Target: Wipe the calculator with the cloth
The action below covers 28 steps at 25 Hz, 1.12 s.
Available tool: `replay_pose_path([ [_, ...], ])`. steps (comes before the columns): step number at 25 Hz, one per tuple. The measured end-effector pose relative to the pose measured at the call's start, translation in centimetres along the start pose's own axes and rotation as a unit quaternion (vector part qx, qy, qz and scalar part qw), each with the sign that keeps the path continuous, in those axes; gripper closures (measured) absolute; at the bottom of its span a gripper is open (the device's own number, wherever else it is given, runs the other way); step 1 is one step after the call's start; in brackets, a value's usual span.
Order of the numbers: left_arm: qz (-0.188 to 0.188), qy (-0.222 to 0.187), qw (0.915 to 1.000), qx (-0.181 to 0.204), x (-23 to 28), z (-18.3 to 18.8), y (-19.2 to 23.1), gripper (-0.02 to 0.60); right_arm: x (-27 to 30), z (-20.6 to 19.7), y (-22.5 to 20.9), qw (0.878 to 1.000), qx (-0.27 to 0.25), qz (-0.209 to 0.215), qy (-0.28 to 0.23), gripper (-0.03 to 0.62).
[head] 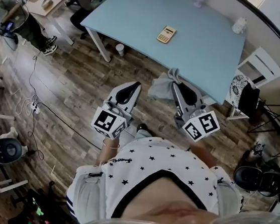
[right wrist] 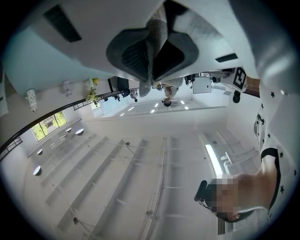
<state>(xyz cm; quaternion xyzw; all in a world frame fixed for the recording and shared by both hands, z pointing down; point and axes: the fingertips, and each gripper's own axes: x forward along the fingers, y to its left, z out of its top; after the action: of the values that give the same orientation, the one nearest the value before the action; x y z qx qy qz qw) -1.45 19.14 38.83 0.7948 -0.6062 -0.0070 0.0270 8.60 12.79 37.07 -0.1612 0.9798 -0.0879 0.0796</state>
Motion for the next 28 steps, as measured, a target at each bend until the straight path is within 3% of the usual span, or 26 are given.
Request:
replay_pose_path([
  [13,-0.003,-0.006,1.0000,0.001,-0.1,-0.3,8.5,0.551,7.7,-1.7,0.3,1.000,-0.007,-0.011,0.005,0.565],
  [23,0.005,-0.007,0.9999,-0.011,-0.2,-0.9,11.4,0.551,10.2,-2.6,-0.1,1.000,0.002,-0.011,0.021,0.565],
  [28,0.028,-0.004,0.9996,-0.009,-0.7,-1.2,12.4,0.551,12.0,-3.3,-0.6,1.000,0.003,0.008,0.028,0.565],
])
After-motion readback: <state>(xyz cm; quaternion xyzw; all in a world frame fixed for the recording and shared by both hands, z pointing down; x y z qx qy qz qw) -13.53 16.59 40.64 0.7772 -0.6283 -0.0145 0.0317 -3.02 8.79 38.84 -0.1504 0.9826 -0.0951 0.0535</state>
